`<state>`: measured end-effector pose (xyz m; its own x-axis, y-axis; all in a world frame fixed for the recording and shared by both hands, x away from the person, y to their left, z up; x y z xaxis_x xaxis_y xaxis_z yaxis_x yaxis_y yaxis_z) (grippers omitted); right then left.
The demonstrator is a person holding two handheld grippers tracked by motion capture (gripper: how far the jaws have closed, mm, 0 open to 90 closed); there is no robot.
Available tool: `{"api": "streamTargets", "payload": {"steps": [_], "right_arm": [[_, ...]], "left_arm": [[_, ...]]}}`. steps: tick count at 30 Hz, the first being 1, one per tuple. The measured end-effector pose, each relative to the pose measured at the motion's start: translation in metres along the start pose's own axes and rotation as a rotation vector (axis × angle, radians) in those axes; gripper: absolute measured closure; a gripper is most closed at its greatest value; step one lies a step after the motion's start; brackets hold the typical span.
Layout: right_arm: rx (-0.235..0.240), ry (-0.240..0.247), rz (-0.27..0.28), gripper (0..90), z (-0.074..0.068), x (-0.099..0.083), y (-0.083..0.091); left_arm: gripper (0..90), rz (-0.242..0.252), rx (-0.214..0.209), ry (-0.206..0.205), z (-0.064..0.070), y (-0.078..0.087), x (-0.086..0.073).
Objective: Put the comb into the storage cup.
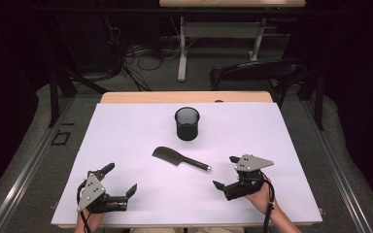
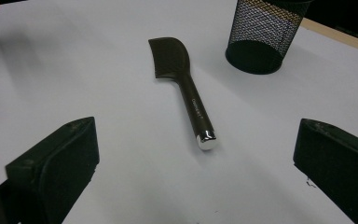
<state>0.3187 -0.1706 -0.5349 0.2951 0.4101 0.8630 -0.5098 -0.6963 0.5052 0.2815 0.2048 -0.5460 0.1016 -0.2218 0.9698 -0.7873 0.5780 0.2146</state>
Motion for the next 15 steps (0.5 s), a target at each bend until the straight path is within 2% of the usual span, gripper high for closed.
{"api": "streamTargets", "payload": {"steps": [3, 9, 15], "right_arm": [[0.003, 0.000, 0.000, 0.0, 0.000, 0.002, -0.003], [0.017, 0.006, -0.062, 0.0, 0.000, 0.004, -0.013], [0.032, 0.009, -0.083, 0.0, 0.001, 0.007, -0.019]], "left_arm": [[0.2, 0.001, 0.001, 0.000, 0.000, 0.000, 0.000], [0.2, -0.002, 0.000, 0.000, 0.000, 0.000, 0.000], [0.2, -0.002, 0.001, 0.002, -0.001, 0.000, 0.000]]}}
Point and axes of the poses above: each handheld gripper's, and its own axes: y roughly backward along the jaws, x roughly out of its top, z roughly to its right, the point moved 5 cm from there along -y, roughly forward along the jaws, and after that the axes turned 3 degrees about x, right-handed, at the moved point
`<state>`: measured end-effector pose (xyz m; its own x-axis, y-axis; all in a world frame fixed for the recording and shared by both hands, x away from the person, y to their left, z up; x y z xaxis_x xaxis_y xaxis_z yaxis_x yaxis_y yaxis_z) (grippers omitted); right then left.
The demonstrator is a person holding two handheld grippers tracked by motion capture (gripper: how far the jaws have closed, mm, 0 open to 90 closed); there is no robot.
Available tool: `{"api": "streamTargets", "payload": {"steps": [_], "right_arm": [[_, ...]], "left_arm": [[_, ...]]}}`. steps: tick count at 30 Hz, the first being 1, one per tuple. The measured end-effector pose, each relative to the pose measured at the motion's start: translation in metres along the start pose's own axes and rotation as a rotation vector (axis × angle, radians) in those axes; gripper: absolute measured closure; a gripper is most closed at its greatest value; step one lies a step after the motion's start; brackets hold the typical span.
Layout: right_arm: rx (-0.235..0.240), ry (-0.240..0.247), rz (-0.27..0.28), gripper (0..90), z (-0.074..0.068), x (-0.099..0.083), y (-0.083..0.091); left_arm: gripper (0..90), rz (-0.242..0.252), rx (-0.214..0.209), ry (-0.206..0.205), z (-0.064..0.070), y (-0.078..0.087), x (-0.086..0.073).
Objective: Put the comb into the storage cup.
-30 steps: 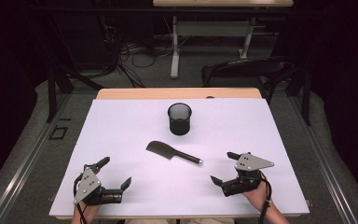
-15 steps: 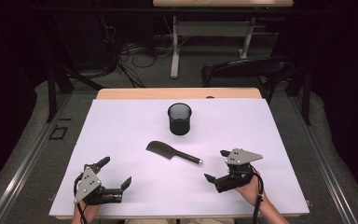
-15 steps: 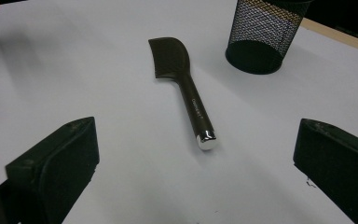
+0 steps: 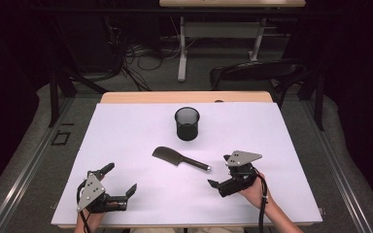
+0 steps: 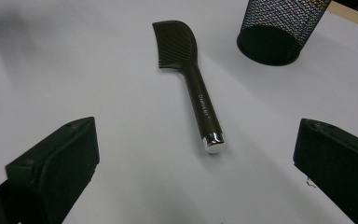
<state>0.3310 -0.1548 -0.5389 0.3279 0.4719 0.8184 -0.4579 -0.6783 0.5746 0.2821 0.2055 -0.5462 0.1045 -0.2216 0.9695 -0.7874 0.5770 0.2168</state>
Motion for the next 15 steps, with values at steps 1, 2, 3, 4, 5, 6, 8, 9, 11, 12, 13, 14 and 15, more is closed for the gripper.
{"api": "streamTargets", "payload": {"steps": [1, 2, 3, 4, 5, 6, 8, 9, 11, 12, 13, 14, 15], "right_arm": [[0.000, 0.003, -0.004, 0.0, 0.000, 0.002, -0.002], [0.000, 0.003, -0.004, 0.0, 0.000, 0.002, -0.002], [0.001, 0.006, -0.004, 0.0, 0.000, 0.003, -0.002], [0.003, 0.008, -0.010, 0.0, 0.001, 0.004, -0.004], [0.003, 0.008, -0.010, 0.0, 0.001, 0.004, -0.004], [0.004, 0.009, -0.008, 0.0, 0.001, 0.005, -0.005], [0.008, 0.011, -0.017, 0.0, 0.002, 0.006, -0.007], [0.010, 0.013, -0.019, 0.0, 0.002, 0.007, -0.007], [0.012, 0.014, -0.025, 0.0, 0.002, 0.008, -0.009], [0.013, 0.011, -0.029, 0.0, 0.002, 0.008, -0.010], [0.013, 0.017, -0.031, 0.0, 0.003, 0.009, -0.011], [0.014, 0.018, -0.039, 0.0, 0.003, 0.009, -0.012], [0.018, 0.011, -0.043, 0.0, 0.004, 0.010, -0.013]], "left_arm": [[0.2, -0.003, -0.001, 0.001, 0.000, 0.000, 0.000], [0.2, -0.004, -0.002, 0.001, 0.000, 0.000, 0.000], [0.2, -0.004, -0.002, 0.003, 0.000, -0.001, 0.000], [0.2, -0.003, -0.003, 0.004, 0.000, -0.001, -0.001], [0.2, -0.004, -0.004, 0.002, 0.000, -0.001, 0.000], [0.2, -0.004, -0.004, 0.002, 0.001, -0.001, 0.000], [0.2, -0.003, -0.003, -0.001, 0.001, -0.001, 0.000], [0.2, -0.003, -0.003, 0.000, 0.000, -0.001, 0.000], [0.2, -0.006, -0.001, 0.003, 0.000, -0.001, -0.001], [0.2, -0.006, -0.001, 0.004, 0.000, -0.001, -0.001], [0.2, -0.007, -0.001, 0.005, 0.000, -0.001, -0.001], [0.2, -0.008, 0.000, 0.004, 0.000, -0.001, -0.001], [0.2, -0.008, 0.000, 0.004, 0.000, -0.001, -0.001]]}}
Point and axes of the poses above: each handheld gripper's, and its own axes: y roughly backward along the jaws, x roughly out of its top, z roughly to its right, the point moved 5 cm from there along -y, roughly forward along the jaws, and after that the axes turned 3 degrees about x, right-handed, at the moved point
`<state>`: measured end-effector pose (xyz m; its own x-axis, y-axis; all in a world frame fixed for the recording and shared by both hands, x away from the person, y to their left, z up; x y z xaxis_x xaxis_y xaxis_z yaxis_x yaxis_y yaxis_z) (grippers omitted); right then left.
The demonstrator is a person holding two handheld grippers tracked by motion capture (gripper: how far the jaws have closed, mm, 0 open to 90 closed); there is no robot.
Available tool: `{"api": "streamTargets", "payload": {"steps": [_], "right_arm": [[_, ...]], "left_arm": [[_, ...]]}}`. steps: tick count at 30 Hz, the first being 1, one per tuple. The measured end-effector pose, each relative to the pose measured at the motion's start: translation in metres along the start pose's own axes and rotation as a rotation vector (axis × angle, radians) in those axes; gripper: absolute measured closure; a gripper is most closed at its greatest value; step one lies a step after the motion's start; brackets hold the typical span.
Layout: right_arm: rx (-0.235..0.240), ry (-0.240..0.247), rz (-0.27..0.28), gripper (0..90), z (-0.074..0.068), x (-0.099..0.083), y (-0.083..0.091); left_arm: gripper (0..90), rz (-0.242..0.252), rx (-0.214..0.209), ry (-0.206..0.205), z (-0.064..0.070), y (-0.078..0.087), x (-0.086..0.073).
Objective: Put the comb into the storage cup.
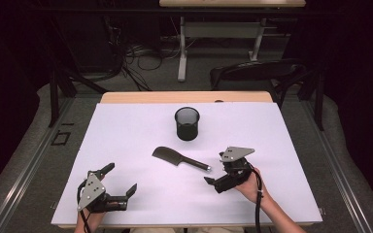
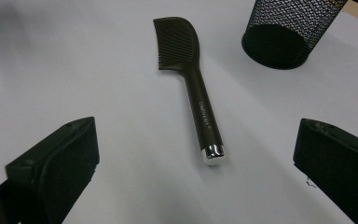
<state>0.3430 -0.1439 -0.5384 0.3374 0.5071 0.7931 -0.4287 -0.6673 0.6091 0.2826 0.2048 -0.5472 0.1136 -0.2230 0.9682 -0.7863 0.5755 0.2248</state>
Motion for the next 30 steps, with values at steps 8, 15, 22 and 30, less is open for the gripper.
{"api": "streamTargets", "payload": {"steps": [8, 15, 22, 30], "right_arm": [[0.014, 0.010, -0.026, 0.0, 0.001, 0.006, -0.007], [0.016, 0.017, -0.059, 0.0, 0.000, 0.009, -0.014], [0.020, 0.015, -0.082, 0.0, 0.003, 0.013, -0.019], [0.023, 0.029, -0.108, 0.0, 0.005, 0.017, -0.024]], "left_arm": [[0.2, 0.002, 0.003, -0.002, -0.001, 0.000, 0.000], [0.2, 0.005, 0.004, 0.000, -0.001, 0.001, 0.000], [0.2, 0.005, 0.003, 0.002, -0.001, 0.001, 0.000], [0.2, 0.005, 0.007, 0.002, -0.002, 0.001, 0.000]]}}
Point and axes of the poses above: each handheld gripper's, and its own axes: y roughly backward along the jaws, x roughly out of its top, z roughly to its right, the point moved 5 cm from there along -y, roughly forward along the jaws, and after that the axes turned 3 degrees about x, right-handed, at the moved point
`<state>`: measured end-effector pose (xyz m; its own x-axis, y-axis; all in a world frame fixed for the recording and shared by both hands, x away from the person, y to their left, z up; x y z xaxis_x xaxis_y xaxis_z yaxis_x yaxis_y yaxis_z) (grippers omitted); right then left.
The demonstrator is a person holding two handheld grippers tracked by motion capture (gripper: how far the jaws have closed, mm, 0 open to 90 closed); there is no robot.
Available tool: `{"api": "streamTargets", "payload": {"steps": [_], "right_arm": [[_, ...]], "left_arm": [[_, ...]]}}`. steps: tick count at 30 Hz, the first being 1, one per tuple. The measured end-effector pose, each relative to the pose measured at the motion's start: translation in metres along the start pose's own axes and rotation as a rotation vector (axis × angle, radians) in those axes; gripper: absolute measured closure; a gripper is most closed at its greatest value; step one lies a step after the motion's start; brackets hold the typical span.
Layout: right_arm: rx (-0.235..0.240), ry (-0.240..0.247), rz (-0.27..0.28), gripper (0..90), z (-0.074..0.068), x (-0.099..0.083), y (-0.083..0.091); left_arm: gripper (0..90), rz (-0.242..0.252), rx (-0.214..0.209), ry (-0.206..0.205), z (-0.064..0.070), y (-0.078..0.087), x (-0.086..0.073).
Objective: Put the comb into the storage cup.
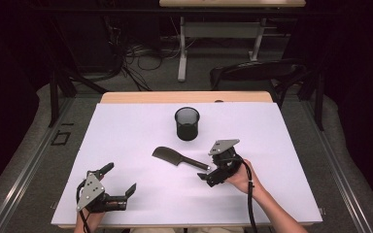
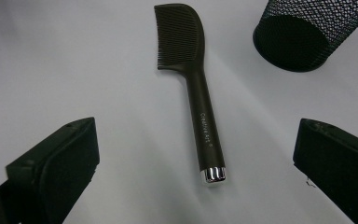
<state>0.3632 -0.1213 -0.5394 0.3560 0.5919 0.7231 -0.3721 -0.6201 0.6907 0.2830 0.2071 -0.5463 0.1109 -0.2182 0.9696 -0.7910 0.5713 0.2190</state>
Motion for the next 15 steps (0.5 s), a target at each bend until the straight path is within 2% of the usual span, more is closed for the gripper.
{"api": "streamTargets", "payload": {"steps": [15], "right_arm": [[0.001, 0.021, -0.049, 0.0, 0.004, 0.013, -0.008]], "left_arm": [[0.2, 0.002, -0.002, -0.004, 0.001, 0.001, 0.001]]}}
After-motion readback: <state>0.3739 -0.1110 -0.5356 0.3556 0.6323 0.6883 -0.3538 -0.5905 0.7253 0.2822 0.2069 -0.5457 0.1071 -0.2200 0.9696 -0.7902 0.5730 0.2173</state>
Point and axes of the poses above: each handheld gripper's, and its own axes: y roughly backward along the jaws, x roughly out of its top, z roughly to its right, the point moved 5 cm from there along -y, roughly forward along the jaws, and after that the axes turned 3 degrees about x, right-handed, at the moved point
